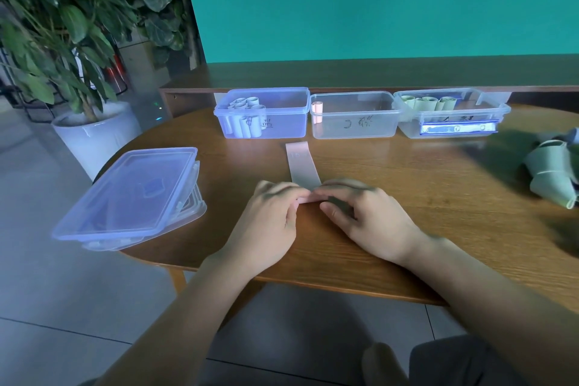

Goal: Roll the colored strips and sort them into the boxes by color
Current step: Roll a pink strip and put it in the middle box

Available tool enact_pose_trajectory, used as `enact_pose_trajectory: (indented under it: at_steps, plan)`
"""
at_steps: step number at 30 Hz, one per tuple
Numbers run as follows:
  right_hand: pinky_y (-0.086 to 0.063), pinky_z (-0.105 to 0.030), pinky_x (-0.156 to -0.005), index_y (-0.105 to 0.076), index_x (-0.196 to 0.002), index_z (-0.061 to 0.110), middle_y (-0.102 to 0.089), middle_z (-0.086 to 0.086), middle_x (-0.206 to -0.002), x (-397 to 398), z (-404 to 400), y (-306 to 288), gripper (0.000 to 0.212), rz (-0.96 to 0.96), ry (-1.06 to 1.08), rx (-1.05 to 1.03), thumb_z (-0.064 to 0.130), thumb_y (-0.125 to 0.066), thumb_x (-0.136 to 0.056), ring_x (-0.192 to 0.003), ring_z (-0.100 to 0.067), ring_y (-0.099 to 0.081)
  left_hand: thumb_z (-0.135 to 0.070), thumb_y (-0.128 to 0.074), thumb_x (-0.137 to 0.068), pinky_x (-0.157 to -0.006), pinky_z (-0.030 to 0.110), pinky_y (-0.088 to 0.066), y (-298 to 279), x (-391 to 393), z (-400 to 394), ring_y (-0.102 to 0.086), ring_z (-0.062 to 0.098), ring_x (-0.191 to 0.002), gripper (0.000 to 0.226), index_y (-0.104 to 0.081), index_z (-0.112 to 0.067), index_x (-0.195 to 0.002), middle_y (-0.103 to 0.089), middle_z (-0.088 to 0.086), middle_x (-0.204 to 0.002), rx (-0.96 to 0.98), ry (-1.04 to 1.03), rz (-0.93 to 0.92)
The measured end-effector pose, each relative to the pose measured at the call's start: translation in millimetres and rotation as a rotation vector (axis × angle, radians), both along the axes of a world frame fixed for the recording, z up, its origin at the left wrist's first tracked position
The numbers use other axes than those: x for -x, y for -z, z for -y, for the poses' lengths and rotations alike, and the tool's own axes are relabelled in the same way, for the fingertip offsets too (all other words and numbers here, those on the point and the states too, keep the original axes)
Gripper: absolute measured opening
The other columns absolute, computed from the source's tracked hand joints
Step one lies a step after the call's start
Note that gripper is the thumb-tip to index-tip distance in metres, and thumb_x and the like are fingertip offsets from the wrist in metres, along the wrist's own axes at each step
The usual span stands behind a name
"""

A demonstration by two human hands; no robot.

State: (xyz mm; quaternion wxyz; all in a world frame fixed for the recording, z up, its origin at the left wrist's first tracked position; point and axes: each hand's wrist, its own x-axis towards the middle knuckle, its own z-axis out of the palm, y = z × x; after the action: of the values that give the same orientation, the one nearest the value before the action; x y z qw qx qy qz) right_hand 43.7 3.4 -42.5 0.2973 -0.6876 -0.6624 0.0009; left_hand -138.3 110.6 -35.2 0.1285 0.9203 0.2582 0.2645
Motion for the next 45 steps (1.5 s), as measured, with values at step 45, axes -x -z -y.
enact_pose_trajectory:
  at_steps: [45]
  plan:
    - [-0.037,-0.012,-0.069,-0.061,-0.129,0.040,-0.054,0.027,-0.128,-30.4,-42.3,-4.2,0.031,0.063,-0.046,0.026,0.040,-0.054,-0.099,-0.079,0.024,-0.044,-0.031,-0.056,-0.093,-0.088,0.031,-0.050,5.3,-26.4,-38.9,-0.052,0.011,-0.105,0.027,-0.067,-0.026,-0.117,-0.066,-0.013,-0.113,-0.091,-0.066,0.012]
